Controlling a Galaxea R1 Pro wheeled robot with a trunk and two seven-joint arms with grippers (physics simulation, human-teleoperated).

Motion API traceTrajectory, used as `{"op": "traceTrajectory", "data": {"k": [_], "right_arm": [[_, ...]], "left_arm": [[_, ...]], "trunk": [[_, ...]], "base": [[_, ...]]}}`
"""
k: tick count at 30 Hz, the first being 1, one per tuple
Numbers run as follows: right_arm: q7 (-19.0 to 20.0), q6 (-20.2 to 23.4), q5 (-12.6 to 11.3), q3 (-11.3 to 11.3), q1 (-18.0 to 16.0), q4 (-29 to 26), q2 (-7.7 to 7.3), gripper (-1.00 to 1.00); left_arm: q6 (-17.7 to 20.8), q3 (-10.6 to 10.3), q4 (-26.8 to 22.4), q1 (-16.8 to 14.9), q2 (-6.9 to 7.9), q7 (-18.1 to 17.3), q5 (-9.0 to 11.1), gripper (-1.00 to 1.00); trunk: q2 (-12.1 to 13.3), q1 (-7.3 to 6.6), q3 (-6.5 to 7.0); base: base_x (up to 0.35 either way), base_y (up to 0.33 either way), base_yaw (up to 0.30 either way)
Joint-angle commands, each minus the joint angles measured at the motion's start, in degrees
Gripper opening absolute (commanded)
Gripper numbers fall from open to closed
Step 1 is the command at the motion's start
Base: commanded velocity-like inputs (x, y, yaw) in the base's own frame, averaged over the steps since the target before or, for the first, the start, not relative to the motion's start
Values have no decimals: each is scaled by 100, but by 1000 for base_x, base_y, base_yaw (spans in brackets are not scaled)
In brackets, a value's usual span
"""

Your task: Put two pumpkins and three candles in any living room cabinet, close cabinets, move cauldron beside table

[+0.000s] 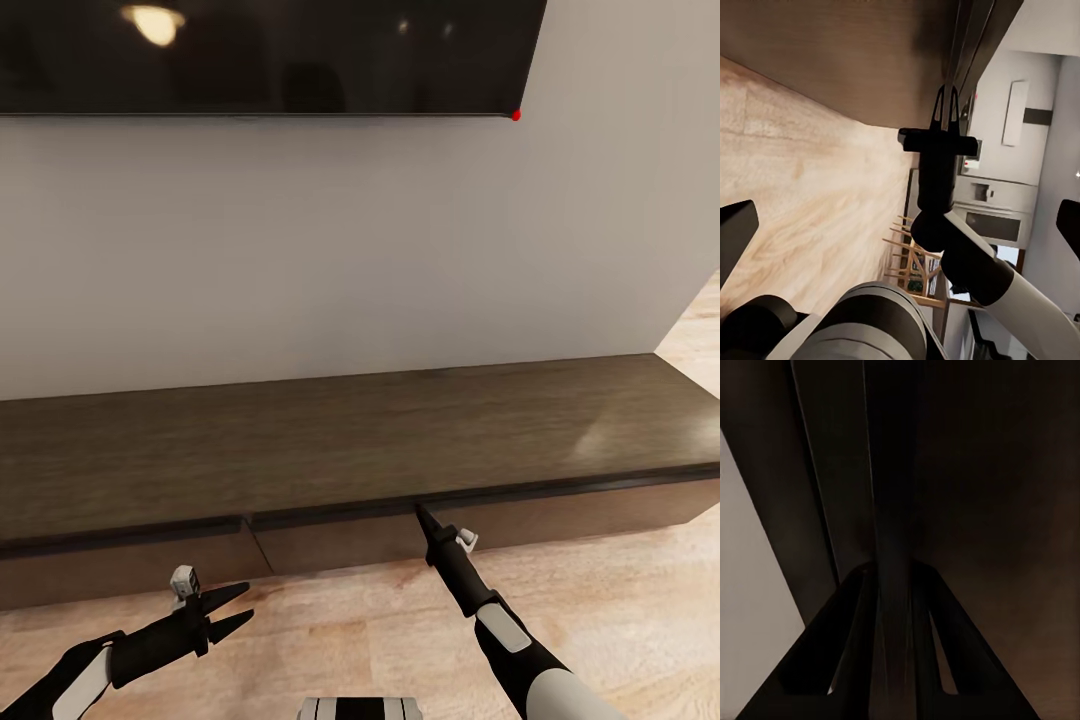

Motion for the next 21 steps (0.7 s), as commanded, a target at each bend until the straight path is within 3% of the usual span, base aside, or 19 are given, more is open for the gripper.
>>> {"op": "traceTrajectory", "data": {"k": [1,14,21], "right_arm": [[58,107,-88,-73,-6,-44,3,-100],[55,130,-86,-103,-6,-47,-35,-100],[56,117,-86,-101,-6,-48,-41,-100]], "left_arm": [[54,-33,2,-4,7,-10,47,100],[56,-33,2,-4,15,-10,47,100],[57,-33,2,2,22,-18,47,100]], "trunk": [[-2,-2,-4],[-2,-2,-4],[-2,-2,-4]], "base": [[0,0,0],[-2,0,0],[-106,0,0]]}}
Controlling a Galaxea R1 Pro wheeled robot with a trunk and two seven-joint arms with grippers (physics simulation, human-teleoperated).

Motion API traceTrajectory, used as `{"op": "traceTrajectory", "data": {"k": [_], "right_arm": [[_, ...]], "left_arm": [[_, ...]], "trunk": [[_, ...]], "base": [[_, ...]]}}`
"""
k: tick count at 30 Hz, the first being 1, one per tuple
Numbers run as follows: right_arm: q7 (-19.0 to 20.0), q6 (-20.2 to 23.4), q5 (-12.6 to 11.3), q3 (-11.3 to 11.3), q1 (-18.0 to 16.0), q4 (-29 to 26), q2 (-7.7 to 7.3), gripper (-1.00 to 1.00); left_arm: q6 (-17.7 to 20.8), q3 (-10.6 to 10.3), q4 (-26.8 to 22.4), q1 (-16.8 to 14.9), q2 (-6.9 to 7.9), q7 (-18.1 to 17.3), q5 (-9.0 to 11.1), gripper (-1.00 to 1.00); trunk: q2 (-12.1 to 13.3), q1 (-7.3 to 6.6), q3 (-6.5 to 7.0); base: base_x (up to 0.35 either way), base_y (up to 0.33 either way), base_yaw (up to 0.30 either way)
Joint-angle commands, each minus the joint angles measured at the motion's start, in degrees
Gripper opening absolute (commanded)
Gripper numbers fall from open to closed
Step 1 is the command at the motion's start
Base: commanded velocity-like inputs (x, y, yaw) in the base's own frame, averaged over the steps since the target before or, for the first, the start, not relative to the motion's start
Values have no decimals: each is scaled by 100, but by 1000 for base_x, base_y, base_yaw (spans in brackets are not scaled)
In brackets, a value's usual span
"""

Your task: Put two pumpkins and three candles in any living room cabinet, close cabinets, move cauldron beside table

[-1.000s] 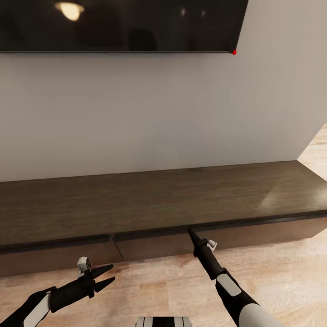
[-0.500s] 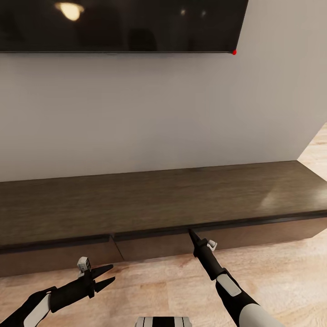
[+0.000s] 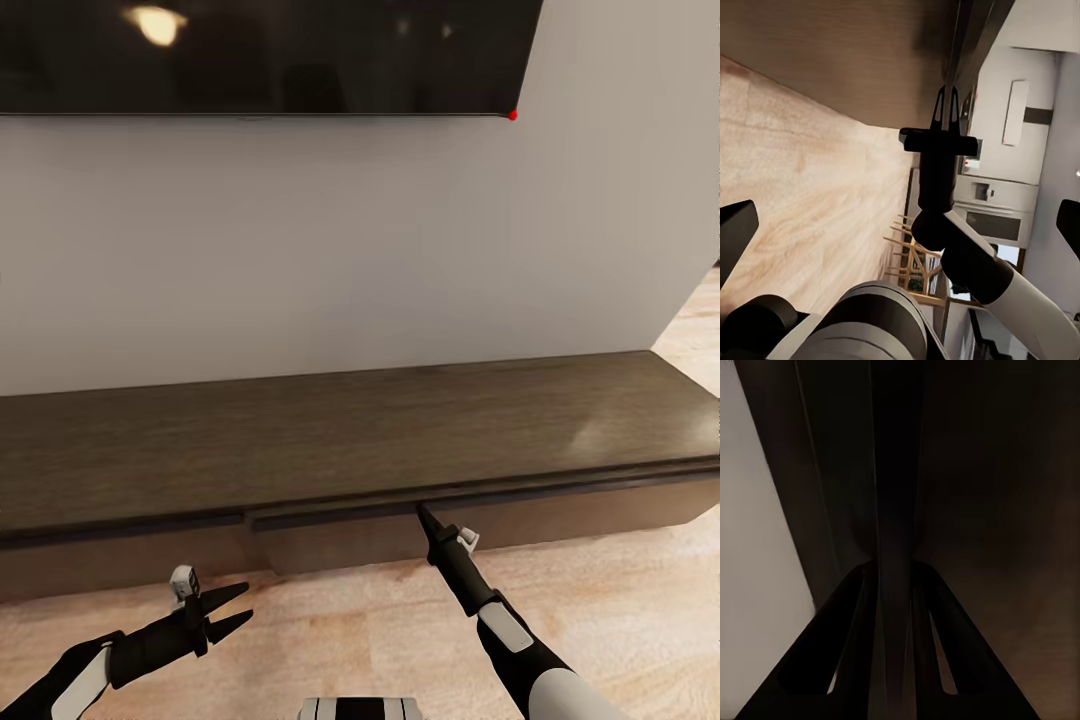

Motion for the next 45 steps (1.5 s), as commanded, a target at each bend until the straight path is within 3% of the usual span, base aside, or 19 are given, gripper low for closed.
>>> {"op": "traceTrajectory", "data": {"k": [1,45], "right_arm": [[61,114,-137,-114,-7,-17,1,-100],[68,96,-136,-114,-7,-17,1,-100]], "left_arm": [[53,-32,1,-3,8,-8,46,100],[45,-32,1,0,-2,-1,46,100]], "trunk": [[-3,-3,-3],[-3,-3,-3]], "base": [[-16,0,0],[-71,0,0]]}}
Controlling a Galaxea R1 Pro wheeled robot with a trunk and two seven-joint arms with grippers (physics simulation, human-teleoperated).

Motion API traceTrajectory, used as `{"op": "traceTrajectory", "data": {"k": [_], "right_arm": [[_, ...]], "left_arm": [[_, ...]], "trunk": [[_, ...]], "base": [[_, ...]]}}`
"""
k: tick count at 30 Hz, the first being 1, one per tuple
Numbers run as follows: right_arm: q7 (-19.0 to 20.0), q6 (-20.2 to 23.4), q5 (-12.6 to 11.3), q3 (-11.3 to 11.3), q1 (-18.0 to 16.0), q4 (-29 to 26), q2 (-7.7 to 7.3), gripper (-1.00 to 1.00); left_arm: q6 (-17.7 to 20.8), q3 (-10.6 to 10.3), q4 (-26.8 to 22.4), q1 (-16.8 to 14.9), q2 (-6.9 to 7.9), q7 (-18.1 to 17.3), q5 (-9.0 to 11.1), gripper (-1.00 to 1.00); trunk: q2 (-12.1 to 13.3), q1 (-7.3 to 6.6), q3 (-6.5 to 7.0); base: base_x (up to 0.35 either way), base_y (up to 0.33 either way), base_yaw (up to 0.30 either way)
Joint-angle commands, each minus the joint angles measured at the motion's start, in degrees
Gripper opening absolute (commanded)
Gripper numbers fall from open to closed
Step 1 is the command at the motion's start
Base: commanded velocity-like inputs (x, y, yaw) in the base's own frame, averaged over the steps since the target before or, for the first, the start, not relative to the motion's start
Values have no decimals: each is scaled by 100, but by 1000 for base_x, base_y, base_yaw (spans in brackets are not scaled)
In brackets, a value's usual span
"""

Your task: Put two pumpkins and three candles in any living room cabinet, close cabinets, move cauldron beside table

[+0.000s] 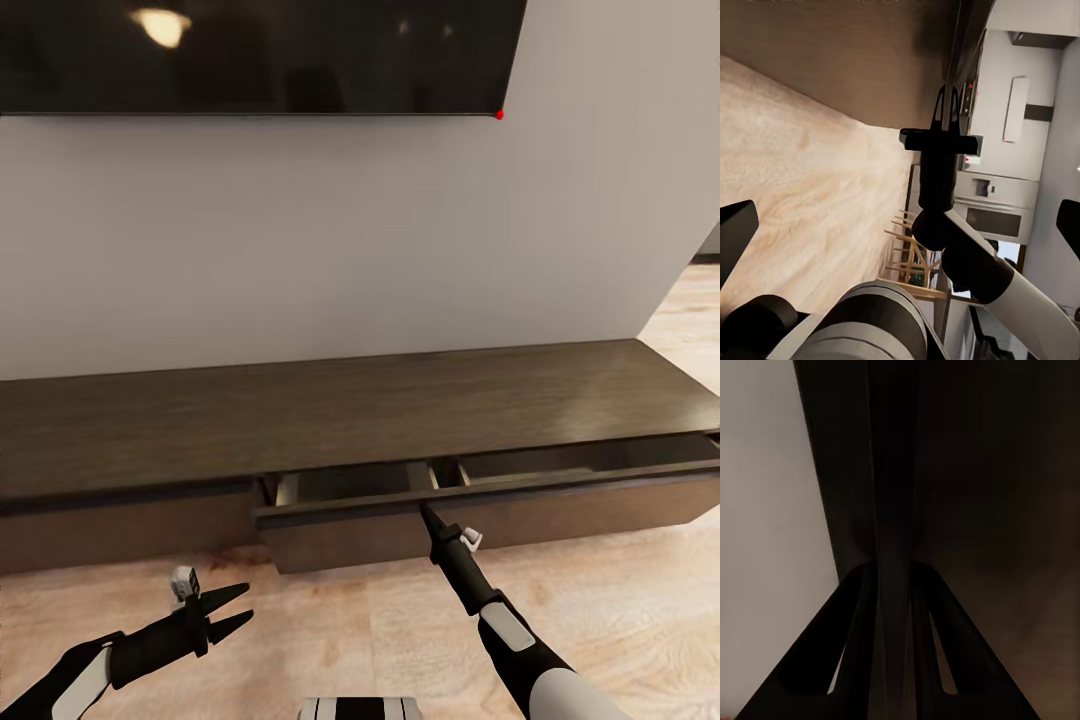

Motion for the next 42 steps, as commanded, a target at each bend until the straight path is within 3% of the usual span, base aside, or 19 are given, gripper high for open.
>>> {"op": "traceTrajectory", "data": {"k": [1,42], "right_arm": [[101,110,-64,-18,-7,-10,6,-100],[101,116,-64,-21,-7,-10,5,-100]], "left_arm": [[54,-34,3,-5,8,-10,47,100],[53,-34,3,-4,2,-10,47,100]], "trunk": [[-3,-3,-3],[-3,-3,-3]], "base": [[-30,0,0],[-30,0,0]]}}
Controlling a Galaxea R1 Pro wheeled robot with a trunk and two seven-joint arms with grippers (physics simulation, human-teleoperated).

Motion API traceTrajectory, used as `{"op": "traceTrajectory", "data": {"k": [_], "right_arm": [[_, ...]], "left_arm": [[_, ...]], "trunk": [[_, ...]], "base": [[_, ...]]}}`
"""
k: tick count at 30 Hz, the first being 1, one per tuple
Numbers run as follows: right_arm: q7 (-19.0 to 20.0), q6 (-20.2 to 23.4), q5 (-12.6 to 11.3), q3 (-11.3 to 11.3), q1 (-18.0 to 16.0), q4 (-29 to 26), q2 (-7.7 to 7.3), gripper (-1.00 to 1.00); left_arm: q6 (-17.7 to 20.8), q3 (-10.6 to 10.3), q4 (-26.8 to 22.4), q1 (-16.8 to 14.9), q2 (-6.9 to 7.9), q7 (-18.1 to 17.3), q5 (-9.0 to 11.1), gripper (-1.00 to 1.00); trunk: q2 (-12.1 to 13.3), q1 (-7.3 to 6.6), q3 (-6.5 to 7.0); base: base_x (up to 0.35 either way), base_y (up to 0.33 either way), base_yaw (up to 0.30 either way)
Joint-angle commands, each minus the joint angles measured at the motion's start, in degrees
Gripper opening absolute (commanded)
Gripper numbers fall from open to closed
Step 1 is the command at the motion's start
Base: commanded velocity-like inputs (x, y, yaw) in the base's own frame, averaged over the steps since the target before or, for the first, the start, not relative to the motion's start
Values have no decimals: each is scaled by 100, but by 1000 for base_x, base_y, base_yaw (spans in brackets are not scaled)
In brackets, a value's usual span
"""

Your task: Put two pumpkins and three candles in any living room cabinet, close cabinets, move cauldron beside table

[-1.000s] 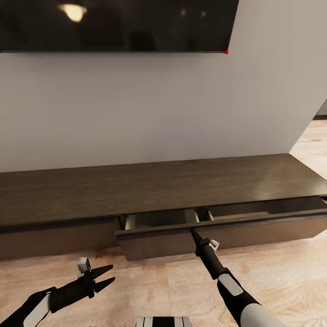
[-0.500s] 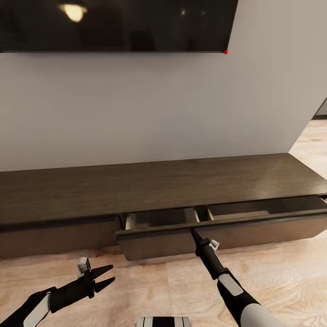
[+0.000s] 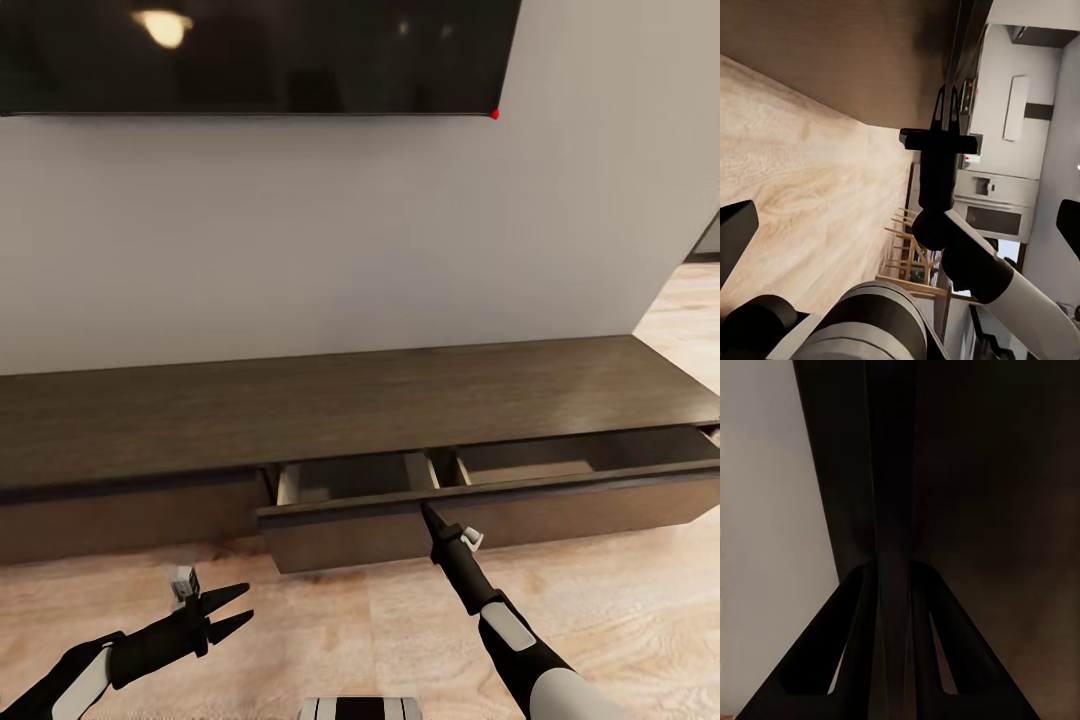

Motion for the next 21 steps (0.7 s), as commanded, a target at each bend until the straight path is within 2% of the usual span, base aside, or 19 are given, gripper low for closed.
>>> {"op": "traceTrajectory", "data": {"k": [1,21], "right_arm": [[111,108,-38,7,-6,-8,8,-100],[111,103,-38,9,-6,-8,8,-100]], "left_arm": [[52,-35,3,-5,6,-10,47,100],[52,-35,3,-5,14,-10,47,100]], "trunk": [[-3,-3,-3],[-3,-3,-3]], "base": [[-63,0,0],[-62,0,0]]}}
